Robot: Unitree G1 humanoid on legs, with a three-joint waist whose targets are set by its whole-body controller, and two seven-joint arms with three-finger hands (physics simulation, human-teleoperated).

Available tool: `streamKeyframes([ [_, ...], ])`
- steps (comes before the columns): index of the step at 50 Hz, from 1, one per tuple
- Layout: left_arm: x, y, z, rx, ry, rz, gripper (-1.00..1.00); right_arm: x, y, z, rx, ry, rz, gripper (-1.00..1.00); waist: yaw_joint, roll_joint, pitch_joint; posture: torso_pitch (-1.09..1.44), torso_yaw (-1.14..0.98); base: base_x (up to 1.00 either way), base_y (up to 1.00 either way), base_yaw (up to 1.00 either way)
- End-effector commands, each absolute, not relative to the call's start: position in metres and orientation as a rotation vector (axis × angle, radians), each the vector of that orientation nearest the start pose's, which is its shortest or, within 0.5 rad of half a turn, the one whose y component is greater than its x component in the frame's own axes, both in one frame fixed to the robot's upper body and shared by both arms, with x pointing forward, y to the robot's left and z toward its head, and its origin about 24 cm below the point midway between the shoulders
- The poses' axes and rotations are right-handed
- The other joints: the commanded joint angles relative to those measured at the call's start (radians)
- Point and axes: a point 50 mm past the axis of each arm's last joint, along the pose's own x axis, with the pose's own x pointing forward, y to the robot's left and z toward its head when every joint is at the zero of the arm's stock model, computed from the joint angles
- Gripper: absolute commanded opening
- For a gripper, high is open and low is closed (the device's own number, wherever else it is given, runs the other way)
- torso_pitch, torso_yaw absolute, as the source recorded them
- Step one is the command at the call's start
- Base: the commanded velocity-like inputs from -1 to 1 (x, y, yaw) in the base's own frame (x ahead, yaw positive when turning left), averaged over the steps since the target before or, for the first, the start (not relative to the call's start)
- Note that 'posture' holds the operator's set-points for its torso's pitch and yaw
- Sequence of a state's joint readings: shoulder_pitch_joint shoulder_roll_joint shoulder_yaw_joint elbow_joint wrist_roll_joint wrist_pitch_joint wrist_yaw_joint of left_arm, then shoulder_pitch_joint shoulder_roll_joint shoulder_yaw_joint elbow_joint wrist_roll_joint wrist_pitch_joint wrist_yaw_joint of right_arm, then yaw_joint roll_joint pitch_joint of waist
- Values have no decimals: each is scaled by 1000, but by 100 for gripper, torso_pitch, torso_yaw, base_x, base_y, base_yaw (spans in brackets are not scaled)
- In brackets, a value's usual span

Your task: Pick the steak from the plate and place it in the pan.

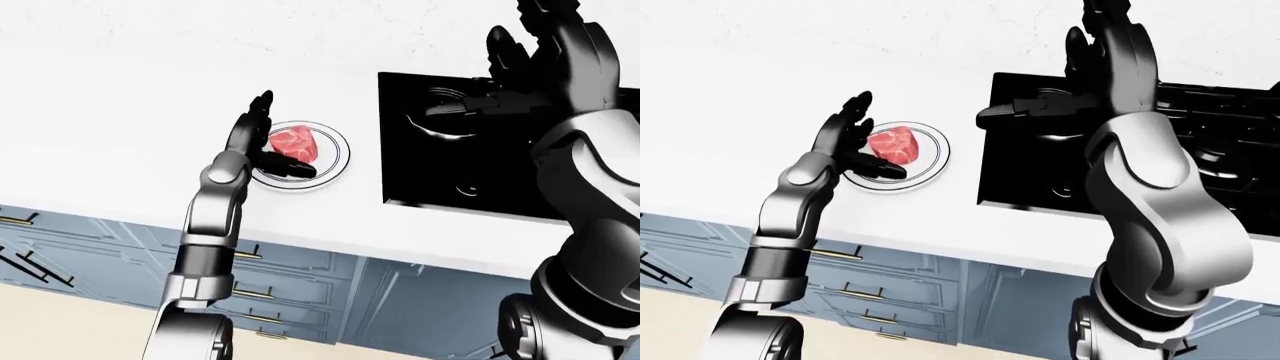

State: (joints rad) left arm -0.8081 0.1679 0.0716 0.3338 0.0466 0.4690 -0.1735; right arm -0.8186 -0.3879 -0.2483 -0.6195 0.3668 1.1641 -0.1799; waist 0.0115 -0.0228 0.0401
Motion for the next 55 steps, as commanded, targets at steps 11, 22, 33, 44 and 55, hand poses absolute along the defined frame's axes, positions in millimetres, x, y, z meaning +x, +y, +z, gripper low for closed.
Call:
streamKeyframes([
  [11, 381, 137, 201, 205, -90, -182, 76, 266, -180, 315, -83, -382, -50, 100, 0, -1, -28, 0, 0, 0, 0, 0],
  [22, 382, 138, 199, 211, -86, -184, 73, 265, -179, 316, -82, -383, -50, 100, 1, 0, -29, 0, 0, 0, 0, 0],
  [33, 382, 137, 198, 219, -86, -185, 44, 266, -179, 316, -83, -384, -49, 100, 1, 0, -30, 0, 0, 0, 0, 0],
  [44, 382, 137, 192, 228, -83, -183, 29, 266, -179, 316, -83, -385, -48, 100, 2, 0, -31, 0, 0, 0, 0, 0],
  [55, 385, 138, 193, 238, -86, -169, 15, 266, -179, 316, -81, -385, -48, 100, 2, 0, -31, 0, 0, 0, 0, 0],
])
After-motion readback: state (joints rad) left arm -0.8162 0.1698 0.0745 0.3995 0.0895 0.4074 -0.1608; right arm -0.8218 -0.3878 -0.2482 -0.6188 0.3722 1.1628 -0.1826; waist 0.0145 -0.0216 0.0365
